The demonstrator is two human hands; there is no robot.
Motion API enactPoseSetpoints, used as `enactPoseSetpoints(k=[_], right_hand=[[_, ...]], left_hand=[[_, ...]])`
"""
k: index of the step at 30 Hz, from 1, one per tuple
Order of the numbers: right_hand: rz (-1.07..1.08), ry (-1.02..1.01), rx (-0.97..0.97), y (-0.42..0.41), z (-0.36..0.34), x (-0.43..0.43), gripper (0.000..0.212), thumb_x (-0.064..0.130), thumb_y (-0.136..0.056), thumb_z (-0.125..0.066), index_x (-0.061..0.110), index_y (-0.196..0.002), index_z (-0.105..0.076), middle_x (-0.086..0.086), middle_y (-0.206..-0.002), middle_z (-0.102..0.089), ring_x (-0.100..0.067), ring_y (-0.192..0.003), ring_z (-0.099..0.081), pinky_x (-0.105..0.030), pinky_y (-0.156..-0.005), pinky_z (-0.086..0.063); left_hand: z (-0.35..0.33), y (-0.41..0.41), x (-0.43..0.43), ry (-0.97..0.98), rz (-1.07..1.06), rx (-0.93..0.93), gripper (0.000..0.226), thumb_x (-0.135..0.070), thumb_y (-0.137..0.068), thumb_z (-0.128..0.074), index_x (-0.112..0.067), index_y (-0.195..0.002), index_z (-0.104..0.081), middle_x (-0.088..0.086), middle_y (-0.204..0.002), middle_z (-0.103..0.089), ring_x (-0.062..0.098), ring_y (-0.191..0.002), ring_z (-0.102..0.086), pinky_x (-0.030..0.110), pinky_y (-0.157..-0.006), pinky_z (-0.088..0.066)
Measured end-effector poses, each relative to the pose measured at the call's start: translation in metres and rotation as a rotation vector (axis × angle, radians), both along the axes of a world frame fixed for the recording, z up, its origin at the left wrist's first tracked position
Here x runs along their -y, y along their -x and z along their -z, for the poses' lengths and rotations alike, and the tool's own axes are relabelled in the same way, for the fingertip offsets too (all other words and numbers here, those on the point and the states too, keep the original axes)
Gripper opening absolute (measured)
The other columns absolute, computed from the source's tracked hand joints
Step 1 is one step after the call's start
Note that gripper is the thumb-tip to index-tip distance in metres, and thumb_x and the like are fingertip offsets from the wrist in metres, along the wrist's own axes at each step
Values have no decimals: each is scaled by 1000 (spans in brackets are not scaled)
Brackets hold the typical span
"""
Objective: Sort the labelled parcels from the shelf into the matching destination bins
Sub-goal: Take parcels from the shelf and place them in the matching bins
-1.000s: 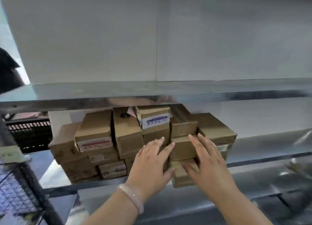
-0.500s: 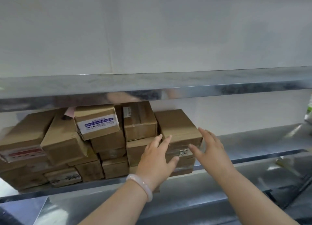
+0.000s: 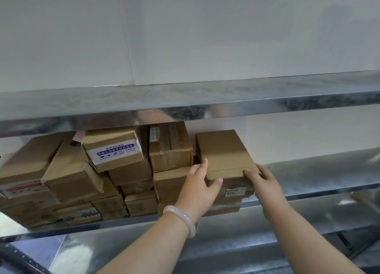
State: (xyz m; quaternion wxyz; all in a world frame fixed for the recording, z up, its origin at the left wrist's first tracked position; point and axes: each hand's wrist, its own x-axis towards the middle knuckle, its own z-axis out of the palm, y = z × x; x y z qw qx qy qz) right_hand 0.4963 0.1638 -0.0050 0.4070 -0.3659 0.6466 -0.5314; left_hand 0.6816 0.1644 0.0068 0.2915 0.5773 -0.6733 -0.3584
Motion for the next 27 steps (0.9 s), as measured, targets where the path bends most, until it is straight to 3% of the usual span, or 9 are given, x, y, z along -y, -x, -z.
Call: enactPoseSetpoints(k=[3, 7, 12, 16, 18, 20, 22, 25, 27], right_hand=[[40, 86, 58, -3, -3, -33, 32, 25, -89, -67, 38, -116, -56, 12, -107, -63, 1, -91, -60, -19, -69, -43], [72, 216, -100, -15, -12, -84, 39, 23, -87, -70, 42, -118, -56, 15, -117, -58, -3, -103, -58, -25, -79, -48], [115, 346, -144, -30, -28, -132, 24, 27, -99, -53, 33, -115, -70, 8, -120, -61, -8, -113, -57, -38, -100, -47], [207, 376, -213, -41, -38, -156, 25, 21, -96, -58, 38, -109, -69, 6, -116, -62, -10, -110, -59, -33, -93, -51], [231, 311, -198, -45, -38, -167, 41, 32, -86, -71, 44, -123, -59, 10, -125, -55, -10, -115, -54, -25, -88, -47], [155, 188, -64, -46, -39, -177, 88, 49, -66, -79, 43, -143, -39, 14, -134, -44, -8, -123, -46, -29, -97, -42], [63, 156, 31, -47, -43, -186, 111, 51, -52, -82, 40, -149, -29, 13, -136, -46, -10, -123, -50, -35, -101, -43], [48, 202, -135, -60, -50, -202, 98, 44, -54, -88, 50, -138, -36, 29, -122, -48, 3, -109, -52, -21, -81, -47], [60, 247, -351, -74, -49, -209, 89, 33, -63, -89, 54, -131, -35, 33, -120, -43, 10, -109, -46, -15, -78, -43]], left_hand=[[-4, 3, -7, -37, -13, -90, 76, -47, -96, -55, -32, -157, -13, -8, -162, -11, 16, -148, -18, 33, -117, -21], [-10, 5, -24, -58, 5, -141, 77, -51, -92, -59, -42, -155, -14, -8, -162, -12, 20, -149, -16, 42, -117, -22], [-10, -7, -55, 15, 61, -122, 79, -53, -90, -62, -44, -153, -16, -9, -157, -11, 20, -144, -23, 35, -116, -25], [-8, -22, -79, 75, 121, -172, 78, -51, -90, -62, -45, -153, -16, -12, -155, -10, 12, -140, -23, 26, -112, -21], [-8, -33, -87, 82, 165, -210, 77, -49, -91, -62, -44, -153, -17, -11, -155, -12, 3, -132, -23, 21, -107, -19], [-9, -44, -96, 56, 225, -240, 75, -46, -91, -62, -44, -152, -18, -9, -157, -14, 0, -130, -23, 20, -107, -19], [-9, -54, -106, 8, 274, -247, 77, -51, -90, -62, -42, -153, -19, -8, -158, -15, 6, -139, -23, 26, -113, -21], [-12, -61, -122, -102, 339, -291, 96, -79, -73, -56, -38, -153, -21, -6, -160, -19, 14, -145, -26, 39, -121, -24], [-15, -64, -133, -140, 380, -313, 107, -89, -65, -54, -31, -151, -30, -7, -153, -34, 6, -137, -38, 21, -111, -37]])
